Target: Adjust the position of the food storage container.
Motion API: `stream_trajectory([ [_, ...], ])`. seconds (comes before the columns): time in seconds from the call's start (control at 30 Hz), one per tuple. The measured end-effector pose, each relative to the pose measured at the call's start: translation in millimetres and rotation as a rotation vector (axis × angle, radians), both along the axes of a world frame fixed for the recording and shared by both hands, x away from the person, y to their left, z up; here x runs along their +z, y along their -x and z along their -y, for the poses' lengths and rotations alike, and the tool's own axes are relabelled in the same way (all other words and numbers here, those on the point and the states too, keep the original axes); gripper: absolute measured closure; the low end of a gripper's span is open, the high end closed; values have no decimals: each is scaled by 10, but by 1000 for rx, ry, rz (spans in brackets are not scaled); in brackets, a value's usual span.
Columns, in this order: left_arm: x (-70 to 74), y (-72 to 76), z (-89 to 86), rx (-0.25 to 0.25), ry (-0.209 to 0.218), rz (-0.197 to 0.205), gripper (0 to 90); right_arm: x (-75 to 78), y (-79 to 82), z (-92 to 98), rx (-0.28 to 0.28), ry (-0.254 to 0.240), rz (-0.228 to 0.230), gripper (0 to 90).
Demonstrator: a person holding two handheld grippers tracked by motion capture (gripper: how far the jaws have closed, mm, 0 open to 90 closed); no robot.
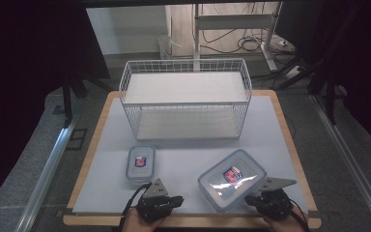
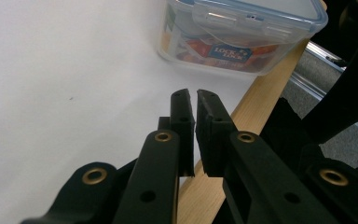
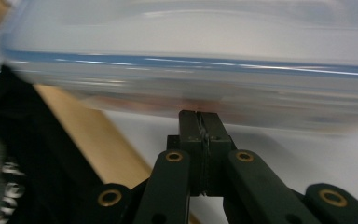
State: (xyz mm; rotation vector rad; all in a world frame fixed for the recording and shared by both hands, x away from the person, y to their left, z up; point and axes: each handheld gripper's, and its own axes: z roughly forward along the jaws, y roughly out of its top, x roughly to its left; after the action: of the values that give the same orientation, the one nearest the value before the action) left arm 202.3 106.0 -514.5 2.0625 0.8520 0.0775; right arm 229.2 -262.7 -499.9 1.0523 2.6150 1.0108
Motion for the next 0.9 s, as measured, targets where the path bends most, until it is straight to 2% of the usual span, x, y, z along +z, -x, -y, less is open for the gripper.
stream_trajectory([
  [0.07, -2, -7, -19, 6, -3, -1, 851, -23, 18, -113, 48, -22, -12, 899],
  [0.23, 7, -32, -70, 22, 7, -4, 847, -62, 33, -415, 142, -40, -1, 900],
  [0.43, 4, -71, -125, 41, 10, -3, 847, -121, -53, -809, 202, -41, 30, 900],
  [0.53, -7, -91, -158, 55, 4, 1, 846, -118, -105, -912, 219, -35, 44, 900],
  [0.6, -9, -97, -182, 63, 2, 3, 846, -92, -102, -856, 198, -26, 45, 900],
  [0.63, -12, -102, -193, 68, 4, 4, 846, -76, -98, -790, 180, -14, 48, 900],
  [0.7, -14, -116, -207, 75, 3, 8, 846, -37, -77, -594, 128, -23, 40, 900],
  [0.83, -30, -158, -177, 85, -4, 8, 855, 31, -78, -103, -27, -29, 62, 900],
  [0.9, -41, -176, -135, 82, -7, 8, 856, 80, -145, 105, -115, -19, 98, 900],
])
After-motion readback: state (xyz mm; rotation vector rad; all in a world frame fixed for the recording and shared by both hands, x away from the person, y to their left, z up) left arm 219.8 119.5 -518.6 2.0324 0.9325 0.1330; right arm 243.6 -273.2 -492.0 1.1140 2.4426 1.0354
